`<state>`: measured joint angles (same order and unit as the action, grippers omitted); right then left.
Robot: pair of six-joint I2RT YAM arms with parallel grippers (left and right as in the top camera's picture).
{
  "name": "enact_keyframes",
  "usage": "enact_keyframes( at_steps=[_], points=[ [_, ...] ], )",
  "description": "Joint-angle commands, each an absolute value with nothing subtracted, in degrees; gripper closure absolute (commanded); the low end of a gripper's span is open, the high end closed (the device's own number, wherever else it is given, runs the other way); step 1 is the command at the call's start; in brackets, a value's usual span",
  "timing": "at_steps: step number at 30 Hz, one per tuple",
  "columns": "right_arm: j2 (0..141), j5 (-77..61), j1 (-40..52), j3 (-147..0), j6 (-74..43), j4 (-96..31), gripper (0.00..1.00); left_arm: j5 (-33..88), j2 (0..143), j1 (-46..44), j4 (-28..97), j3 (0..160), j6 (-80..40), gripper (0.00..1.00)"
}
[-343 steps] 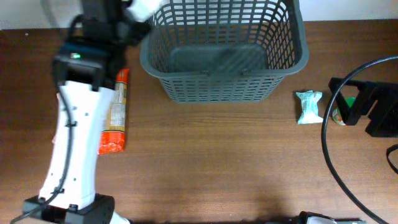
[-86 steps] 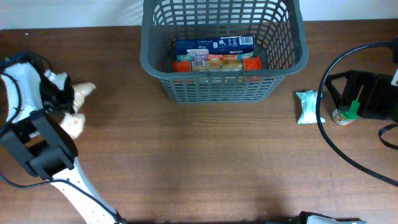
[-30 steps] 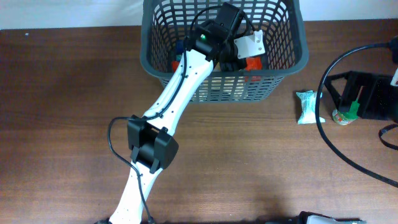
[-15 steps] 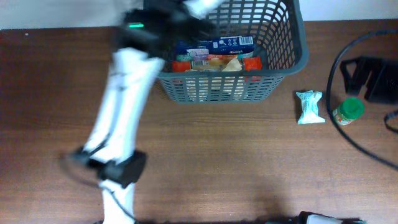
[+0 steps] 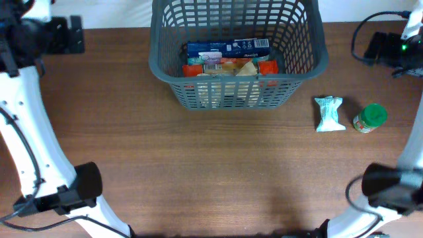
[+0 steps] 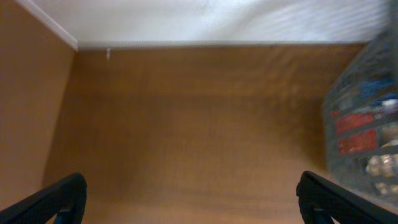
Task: Pack container
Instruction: 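Retract the left arm and move the right gripper toward the green jar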
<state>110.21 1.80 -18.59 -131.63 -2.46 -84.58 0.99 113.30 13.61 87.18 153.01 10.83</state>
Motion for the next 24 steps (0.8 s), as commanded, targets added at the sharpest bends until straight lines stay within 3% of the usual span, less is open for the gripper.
enact_keyframes(
  at_steps=[1, 13, 24],
  points=[
    [114.63, 3.51, -22.17, -131.52, -5.61, -84.05, 0.01, 3.25, 113.45, 16.82, 89.8, 152.27, 8.19, 0.01],
    [124.16, -0.62, -26.65, -130.72, -7.62, -86.13, 0.01, 3.25, 113.45, 18.28, 92.64, 152.27, 8.19, 0.01],
    [124.44, 0.67, -28.6, -116.92, -6.68, -84.31, 0.08, 3.25, 113.45, 18.28, 92.64, 152.27, 8.19, 0.01]
  ],
)
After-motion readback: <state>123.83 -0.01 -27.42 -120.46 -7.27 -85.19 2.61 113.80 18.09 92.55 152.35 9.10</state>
